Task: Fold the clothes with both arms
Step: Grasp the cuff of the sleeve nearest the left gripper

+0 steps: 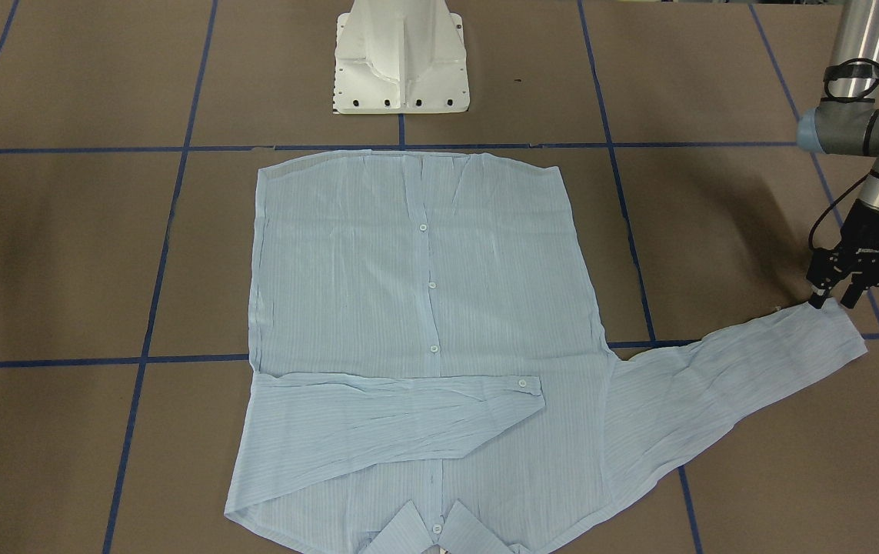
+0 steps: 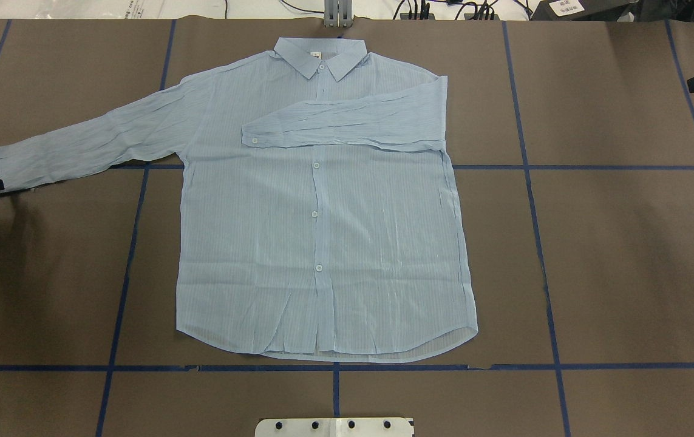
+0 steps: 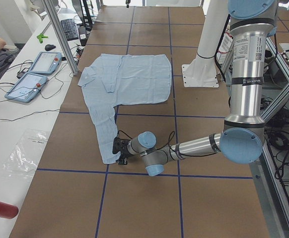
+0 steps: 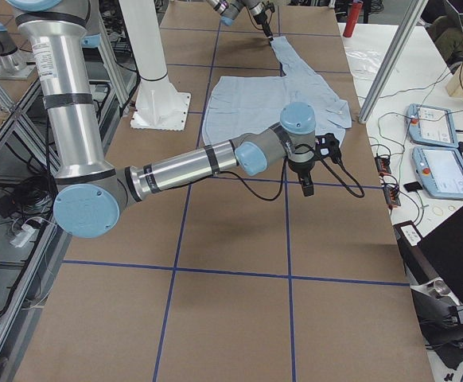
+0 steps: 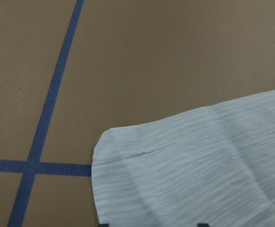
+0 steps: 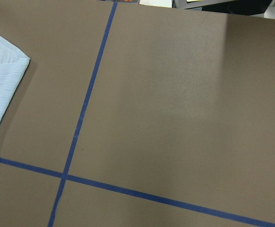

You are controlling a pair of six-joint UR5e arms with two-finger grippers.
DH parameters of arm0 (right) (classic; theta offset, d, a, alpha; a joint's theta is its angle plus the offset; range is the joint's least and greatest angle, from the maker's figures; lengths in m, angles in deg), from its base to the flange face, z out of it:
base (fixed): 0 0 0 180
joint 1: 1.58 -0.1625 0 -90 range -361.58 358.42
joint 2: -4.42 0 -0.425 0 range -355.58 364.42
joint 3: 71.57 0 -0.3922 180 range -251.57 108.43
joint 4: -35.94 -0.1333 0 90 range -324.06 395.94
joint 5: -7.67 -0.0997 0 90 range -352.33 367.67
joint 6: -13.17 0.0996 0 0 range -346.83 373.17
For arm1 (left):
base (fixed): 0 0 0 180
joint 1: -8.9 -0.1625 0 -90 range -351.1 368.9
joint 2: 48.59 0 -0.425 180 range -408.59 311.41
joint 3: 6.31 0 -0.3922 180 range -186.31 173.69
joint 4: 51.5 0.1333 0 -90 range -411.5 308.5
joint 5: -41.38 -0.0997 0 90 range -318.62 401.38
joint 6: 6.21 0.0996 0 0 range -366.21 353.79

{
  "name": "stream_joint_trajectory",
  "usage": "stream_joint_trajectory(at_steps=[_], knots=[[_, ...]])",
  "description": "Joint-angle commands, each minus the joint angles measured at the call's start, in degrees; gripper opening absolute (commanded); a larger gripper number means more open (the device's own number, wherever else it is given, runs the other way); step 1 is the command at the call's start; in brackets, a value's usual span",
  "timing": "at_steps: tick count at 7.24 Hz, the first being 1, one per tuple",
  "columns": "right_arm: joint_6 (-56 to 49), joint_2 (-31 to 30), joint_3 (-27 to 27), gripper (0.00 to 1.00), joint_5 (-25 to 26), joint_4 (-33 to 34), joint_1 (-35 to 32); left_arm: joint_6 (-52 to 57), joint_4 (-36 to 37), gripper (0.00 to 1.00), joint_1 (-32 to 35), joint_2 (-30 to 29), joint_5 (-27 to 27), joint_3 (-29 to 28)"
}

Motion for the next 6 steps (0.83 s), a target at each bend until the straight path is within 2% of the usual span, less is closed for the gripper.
stream_joint_trajectory(at_steps=[1,2,3,4,5,6], knots=[[-0.1,0.0,0.0,1.0,0.0,0.0,0.0,0.1,-0.1,0.65,0.0,0.0,-0.5,-0.3],[-0.1,0.0,0.0,1.0,0.0,-0.1,0.0,0.1,-0.1,0.53,0.0,0.0,-0.5,-0.3],[-0.1,0.0,0.0,1.0,0.0,0.0,0.0,0.1,-0.2,0.26,0.0,0.0,-0.5,-0.3],[-0.1,0.0,0.0,1.0,0.0,0.0,0.0,0.1,-0.2,0.15,0.0,0.0,-0.5,-0.3],[-0.1,0.0,-0.1,1.0,0.0,0.0,0.0,0.1,-0.2,0.0,0.0,0.0,-0.4,-0.2],[0.0,0.1,-0.1,1.0,0.0,0.0,0.0,0.1,-0.2,0.0,0.0,0.0,-0.3,0.0]])
